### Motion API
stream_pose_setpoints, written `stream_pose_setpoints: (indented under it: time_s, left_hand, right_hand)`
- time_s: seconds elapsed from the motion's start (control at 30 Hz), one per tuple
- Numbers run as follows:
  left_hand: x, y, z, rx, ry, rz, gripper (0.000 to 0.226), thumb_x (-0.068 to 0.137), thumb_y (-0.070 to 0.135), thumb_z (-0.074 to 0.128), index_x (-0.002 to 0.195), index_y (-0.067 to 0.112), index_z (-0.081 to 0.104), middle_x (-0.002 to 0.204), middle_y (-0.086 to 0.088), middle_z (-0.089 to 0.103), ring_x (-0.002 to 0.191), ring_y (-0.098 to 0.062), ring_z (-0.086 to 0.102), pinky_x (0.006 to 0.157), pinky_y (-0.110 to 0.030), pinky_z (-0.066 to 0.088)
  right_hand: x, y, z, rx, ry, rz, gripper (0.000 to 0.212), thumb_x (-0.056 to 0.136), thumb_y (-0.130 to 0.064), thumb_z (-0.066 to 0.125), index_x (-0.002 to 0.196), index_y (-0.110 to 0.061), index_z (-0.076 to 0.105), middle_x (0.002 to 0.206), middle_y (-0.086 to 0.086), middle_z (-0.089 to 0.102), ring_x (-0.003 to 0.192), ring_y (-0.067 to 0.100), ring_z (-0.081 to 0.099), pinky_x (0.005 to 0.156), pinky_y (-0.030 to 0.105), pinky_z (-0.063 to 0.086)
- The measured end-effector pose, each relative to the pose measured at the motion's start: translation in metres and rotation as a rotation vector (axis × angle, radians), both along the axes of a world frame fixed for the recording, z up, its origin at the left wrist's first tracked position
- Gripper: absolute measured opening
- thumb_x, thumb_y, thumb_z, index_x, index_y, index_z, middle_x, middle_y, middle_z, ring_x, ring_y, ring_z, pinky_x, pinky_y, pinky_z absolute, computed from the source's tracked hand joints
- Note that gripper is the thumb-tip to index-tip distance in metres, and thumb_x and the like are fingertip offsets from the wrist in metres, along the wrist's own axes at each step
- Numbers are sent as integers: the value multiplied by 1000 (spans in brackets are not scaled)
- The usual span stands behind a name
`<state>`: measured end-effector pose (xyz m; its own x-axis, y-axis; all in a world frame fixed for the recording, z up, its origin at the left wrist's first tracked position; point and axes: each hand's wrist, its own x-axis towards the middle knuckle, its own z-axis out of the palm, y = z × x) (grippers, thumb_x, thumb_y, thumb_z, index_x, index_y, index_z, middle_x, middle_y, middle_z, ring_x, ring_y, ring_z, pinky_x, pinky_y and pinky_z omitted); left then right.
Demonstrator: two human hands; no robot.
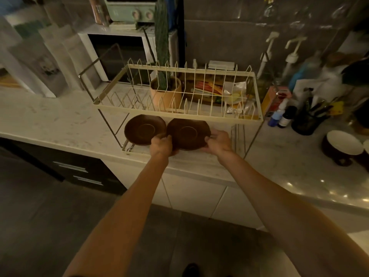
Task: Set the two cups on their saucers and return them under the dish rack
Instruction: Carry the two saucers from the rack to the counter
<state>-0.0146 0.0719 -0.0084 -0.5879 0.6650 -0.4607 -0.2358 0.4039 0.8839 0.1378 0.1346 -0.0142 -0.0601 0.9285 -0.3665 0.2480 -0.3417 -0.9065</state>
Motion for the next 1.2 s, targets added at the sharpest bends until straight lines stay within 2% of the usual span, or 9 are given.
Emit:
stream_pose_setpoints:
  time_s: [0.13, 0.3, 0.57, 0.63, 0.73, 0.8, 0.97, 1.07, 1.2]
  left_hand:
    - [7, -22, 5, 28, -32, -12, 33, 97, 7, 51, 129, 8, 51, 123, -19, 60, 104, -36, 65, 57, -34, 57]
    - [15, -60, 12, 2, -35, -83, 30, 95, 5, 53, 124, 7, 46, 114, -19, 63, 70, -23, 68, 58, -32, 59]
    - [33, -110, 6, -94, -59, -290, 36, 93, 4, 57, 127, -5, 47, 118, -22, 64, 79, -25, 71, 49, -25, 59]
    - [36, -121, 5, -114, -55, -374, 34, 91, 5, 61, 122, -4, 52, 109, -21, 69, 79, -23, 74, 56, -25, 60]
    - [48, -133, 6, -162, -51, -470, 23, 88, 5, 64, 110, 1, 56, 87, -16, 76, 74, -19, 75, 61, -26, 61]
    - [59, -137, 6, -189, -49, -533, 18, 88, 6, 66, 103, 3, 58, 79, -13, 77, 75, -20, 76, 65, -28, 62]
    - [101, -132, -4, -231, -4, -636, 16, 87, 7, 66, 100, 5, 57, 89, -20, 75, 84, -27, 75, 74, -36, 62]
    - [127, -122, -10, -251, 28, -679, 20, 87, 9, 67, 103, 6, 54, 86, -19, 76, 81, -26, 76, 72, -36, 63]
    - [163, -104, -8, -233, 48, -756, 8, 89, 8, 64, 93, 8, 56, 78, -13, 75, 72, -20, 74, 66, -31, 63]
  right_hand:
    - [12, -19, 6, -9, 21, 50, 25, 96, 5, 53, 119, 2, 60, 114, 17, 63, 100, 37, 70, 79, 40, 61]
    - [34, -45, 8, -8, 27, 106, 28, 95, 4, 54, 121, -3, 62, 113, 16, 65, 86, 26, 70, 74, 34, 60]
    - [80, -90, 10, -39, 8, 215, 24, 93, 3, 57, 117, 1, 62, 106, 19, 68, 93, 31, 72, 76, 36, 61]
    - [92, -98, 7, -51, 9, 257, 19, 92, 2, 58, 109, -1, 64, 103, 16, 71, 88, 26, 74, 70, 32, 62]
    - [119, -107, 3, -73, 6, 318, 27, 88, 0, 60, 113, -6, 68, 94, 12, 74, 74, 19, 76, 63, 26, 62]
    - [137, -112, 2, -99, -6, 331, 23, 88, -1, 61, 108, -9, 69, 92, 12, 74, 73, 20, 76, 66, 29, 63]
    - [183, -120, 6, -166, -38, 305, 14, 89, -1, 60, 88, -14, 59, 88, 12, 70, 77, 25, 74, 74, 37, 62]
    - [212, -120, 4, -185, -51, 271, 13, 89, 0, 60, 85, -12, 58, 87, 13, 68, 76, 26, 73, 76, 40, 62]
    - [249, -110, -3, -206, -35, 174, 11, 88, 0, 63, 92, -9, 57, 92, 16, 67, 73, 26, 72, 67, 37, 63]
